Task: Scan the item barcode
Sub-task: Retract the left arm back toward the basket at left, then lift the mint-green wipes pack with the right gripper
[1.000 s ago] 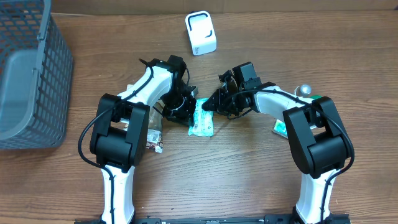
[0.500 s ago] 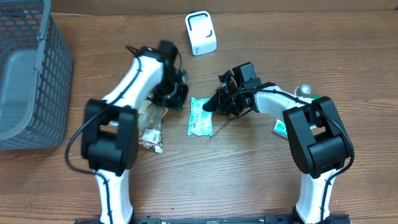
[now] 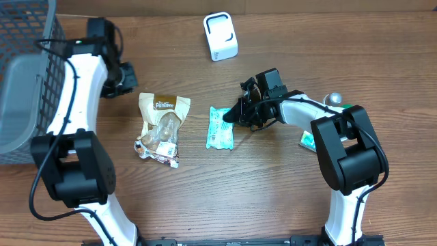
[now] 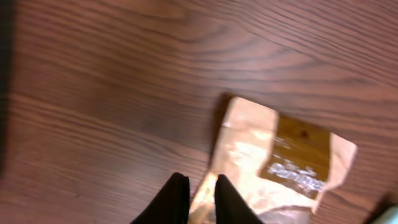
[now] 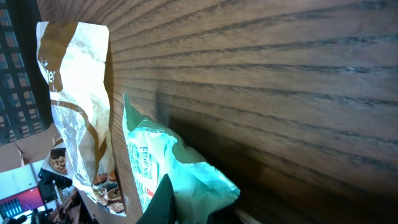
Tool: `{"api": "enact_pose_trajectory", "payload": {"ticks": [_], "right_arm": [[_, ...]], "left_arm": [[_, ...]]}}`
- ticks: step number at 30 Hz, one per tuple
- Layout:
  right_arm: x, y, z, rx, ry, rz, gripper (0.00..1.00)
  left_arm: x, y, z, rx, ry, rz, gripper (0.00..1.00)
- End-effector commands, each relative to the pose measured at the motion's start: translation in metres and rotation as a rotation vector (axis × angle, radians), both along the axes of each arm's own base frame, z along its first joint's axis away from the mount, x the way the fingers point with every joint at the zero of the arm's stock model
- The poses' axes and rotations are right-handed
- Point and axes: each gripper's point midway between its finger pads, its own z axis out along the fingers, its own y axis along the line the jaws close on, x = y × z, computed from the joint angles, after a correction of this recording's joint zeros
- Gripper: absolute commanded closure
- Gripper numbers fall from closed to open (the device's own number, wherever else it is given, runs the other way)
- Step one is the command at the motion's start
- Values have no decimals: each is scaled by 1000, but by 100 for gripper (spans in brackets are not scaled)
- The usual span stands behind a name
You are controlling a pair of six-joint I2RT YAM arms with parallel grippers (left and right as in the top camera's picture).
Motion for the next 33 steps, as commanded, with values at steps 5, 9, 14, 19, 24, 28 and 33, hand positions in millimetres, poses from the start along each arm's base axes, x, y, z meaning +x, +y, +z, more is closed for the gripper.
{"api": "enact_pose_trajectory", "payload": {"ticks": [5, 9, 14, 19, 24, 28, 33], "right_arm": [[-5, -14, -27, -75, 39, -23, 96], [-5, -14, -27, -75, 39, -23, 96], [-5, -14, -27, -75, 39, -23, 96], [-6, -14, -27, -75, 40, -23, 96], [-6, -14, -27, -75, 40, -23, 96], [-6, -14, -27, -75, 40, -23, 96], [-6, -14, -27, -75, 40, -23, 96]], "left_arm": [[-7, 31, 2, 6, 11, 95, 19], [-9, 29, 2, 5, 17, 91, 0], [-9, 29, 2, 6, 18, 90, 0], [-9, 29, 2, 6, 18, 90, 0], [-9, 29, 2, 6, 18, 90, 0], [-9, 29, 2, 6, 18, 90, 0], [-9, 29, 2, 6, 18, 90, 0]]}}
